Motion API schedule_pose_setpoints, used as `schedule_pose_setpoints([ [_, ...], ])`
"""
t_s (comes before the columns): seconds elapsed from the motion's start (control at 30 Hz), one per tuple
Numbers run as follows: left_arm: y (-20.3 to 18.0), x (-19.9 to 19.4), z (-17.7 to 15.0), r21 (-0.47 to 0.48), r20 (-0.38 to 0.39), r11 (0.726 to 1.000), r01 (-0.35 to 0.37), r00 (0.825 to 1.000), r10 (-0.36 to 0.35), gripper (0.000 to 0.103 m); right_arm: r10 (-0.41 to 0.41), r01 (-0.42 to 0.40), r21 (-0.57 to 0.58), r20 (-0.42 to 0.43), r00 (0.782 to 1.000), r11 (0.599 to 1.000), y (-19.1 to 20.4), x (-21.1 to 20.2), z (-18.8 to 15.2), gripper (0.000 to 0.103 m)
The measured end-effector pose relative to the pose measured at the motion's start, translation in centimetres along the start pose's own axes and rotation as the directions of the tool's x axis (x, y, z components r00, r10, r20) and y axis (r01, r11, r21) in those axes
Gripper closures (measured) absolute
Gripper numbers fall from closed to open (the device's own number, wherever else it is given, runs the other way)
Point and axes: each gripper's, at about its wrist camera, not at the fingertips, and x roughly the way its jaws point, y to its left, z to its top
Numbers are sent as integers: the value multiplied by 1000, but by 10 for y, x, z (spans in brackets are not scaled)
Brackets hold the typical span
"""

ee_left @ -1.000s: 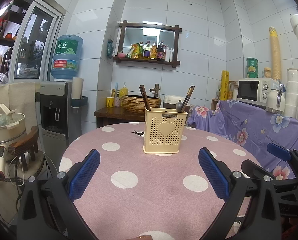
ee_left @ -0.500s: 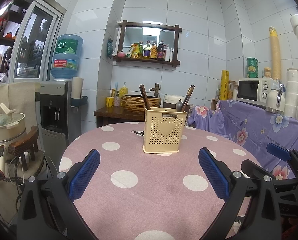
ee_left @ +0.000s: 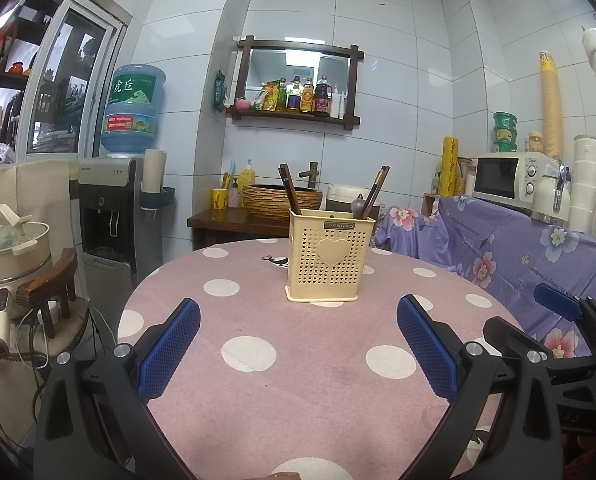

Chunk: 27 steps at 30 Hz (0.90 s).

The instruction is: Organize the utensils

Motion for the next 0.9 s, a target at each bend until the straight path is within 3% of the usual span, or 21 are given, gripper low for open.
schedule_pose_setpoints([
  [0.9, 3, 3, -2, 1, -16, 1000, -6, 1000, 6, 5, 1, -1, 10, -12, 1000, 1000, -6, 1, -4, 6],
])
